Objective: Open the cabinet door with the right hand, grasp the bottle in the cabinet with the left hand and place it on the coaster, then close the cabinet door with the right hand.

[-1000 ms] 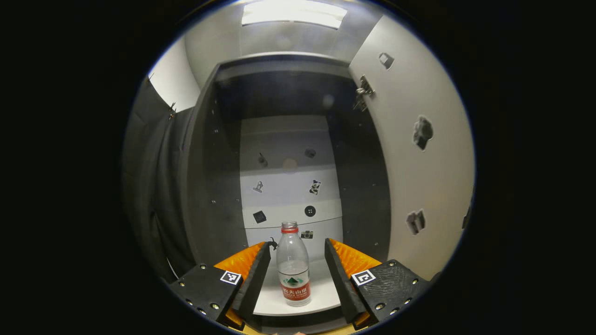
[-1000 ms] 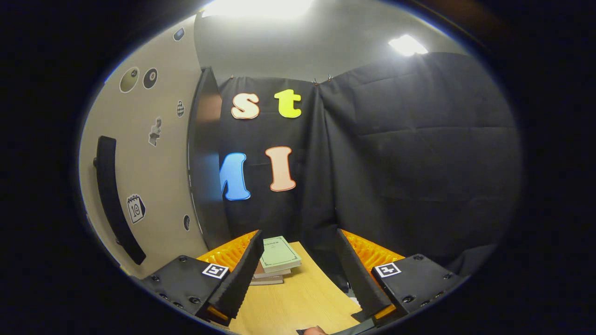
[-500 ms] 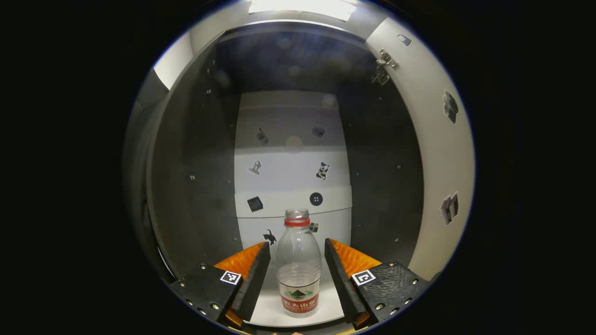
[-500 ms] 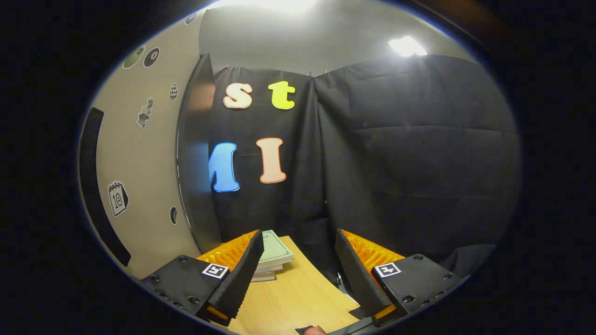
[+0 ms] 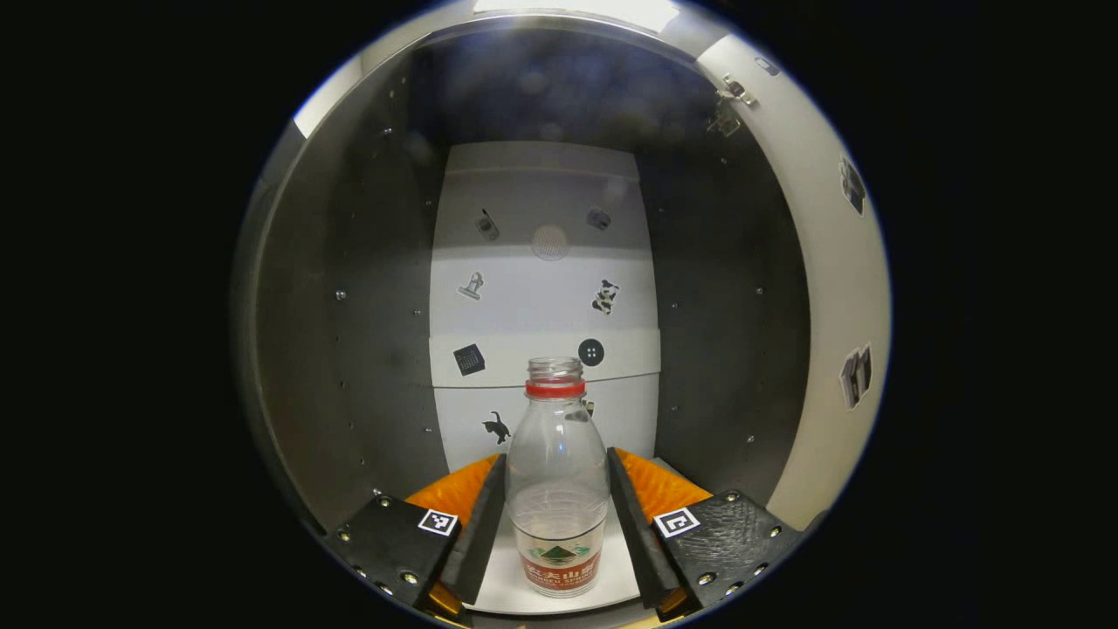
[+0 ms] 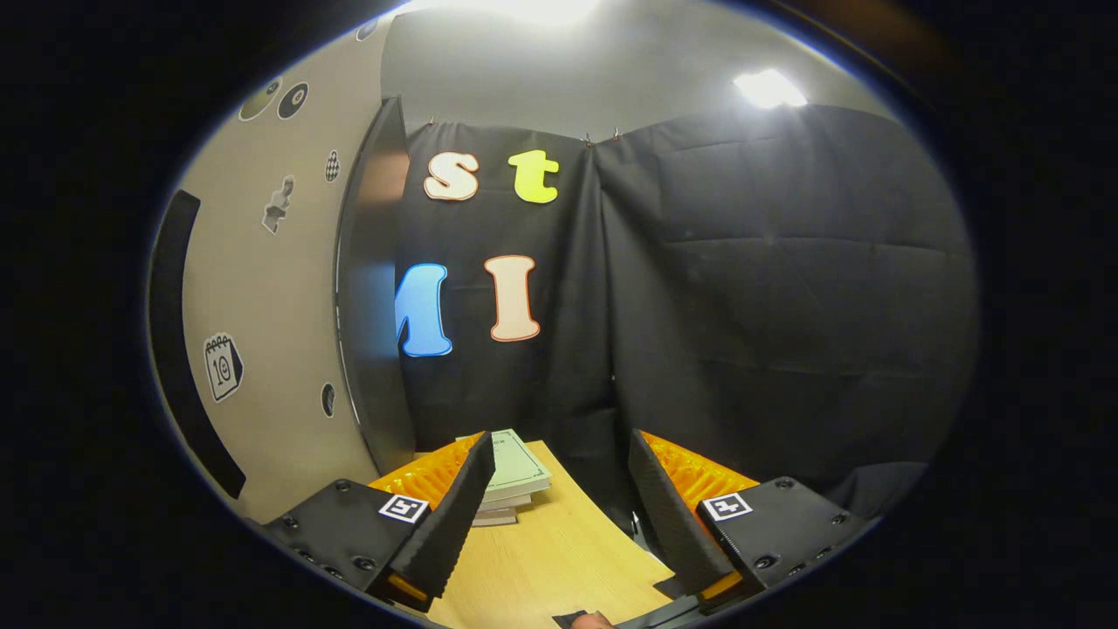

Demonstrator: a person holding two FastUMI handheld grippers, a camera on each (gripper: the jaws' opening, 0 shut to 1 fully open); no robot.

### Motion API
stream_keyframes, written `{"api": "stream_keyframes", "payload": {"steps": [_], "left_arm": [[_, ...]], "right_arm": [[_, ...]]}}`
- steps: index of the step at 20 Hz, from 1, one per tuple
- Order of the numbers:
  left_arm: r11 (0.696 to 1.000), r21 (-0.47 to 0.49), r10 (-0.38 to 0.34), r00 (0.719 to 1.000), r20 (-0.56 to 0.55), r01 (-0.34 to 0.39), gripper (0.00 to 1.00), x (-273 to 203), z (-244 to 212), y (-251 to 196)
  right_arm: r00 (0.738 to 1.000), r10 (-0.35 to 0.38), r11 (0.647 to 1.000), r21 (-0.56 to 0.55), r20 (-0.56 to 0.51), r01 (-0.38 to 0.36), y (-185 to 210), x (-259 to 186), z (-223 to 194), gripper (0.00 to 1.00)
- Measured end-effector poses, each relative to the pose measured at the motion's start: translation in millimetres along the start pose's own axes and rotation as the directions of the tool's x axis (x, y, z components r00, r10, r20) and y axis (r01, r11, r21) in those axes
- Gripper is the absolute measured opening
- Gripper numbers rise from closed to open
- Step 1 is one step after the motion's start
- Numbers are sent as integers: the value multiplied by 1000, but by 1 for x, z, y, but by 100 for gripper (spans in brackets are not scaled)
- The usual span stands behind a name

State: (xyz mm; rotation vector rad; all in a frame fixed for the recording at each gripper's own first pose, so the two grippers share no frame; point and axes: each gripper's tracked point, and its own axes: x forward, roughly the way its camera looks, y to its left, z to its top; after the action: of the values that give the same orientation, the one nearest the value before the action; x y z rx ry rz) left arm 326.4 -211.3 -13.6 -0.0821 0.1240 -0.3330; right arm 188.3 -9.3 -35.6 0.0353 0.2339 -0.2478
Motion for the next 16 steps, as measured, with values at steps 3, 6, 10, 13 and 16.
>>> {"api": "stream_keyframes", "payload": {"steps": [3, 6, 10, 13, 16], "left_arm": [[1000, 3, 22, 999, 23, -22, 62, -19, 9, 8], [999, 1, 46, 998, 42, -46, 62, -50, 20, 16], [996, -12, 86, 995, 50, -85, 62, -94, 20, 29], [993, -13, 117, 992, 49, -116, 62, -126, 13, 38], [989, 4, 151, 988, 44, -151, 62, -162, -1, 47]], "right_arm": [[1000, 24, 1000, 6, 5, -24, -1, -2, 3, 98], [998, 59, 998, 11, 7, -60, 0, -3, 3, 93], [994, 112, 994, 9, 11, -112, 5, -3, 4, 93], [988, 156, 988, 5, 12, -156, 9, -5, 4, 98], [980, 199, 980, 8, 8, -199, 14, -6, 1, 98]]}}
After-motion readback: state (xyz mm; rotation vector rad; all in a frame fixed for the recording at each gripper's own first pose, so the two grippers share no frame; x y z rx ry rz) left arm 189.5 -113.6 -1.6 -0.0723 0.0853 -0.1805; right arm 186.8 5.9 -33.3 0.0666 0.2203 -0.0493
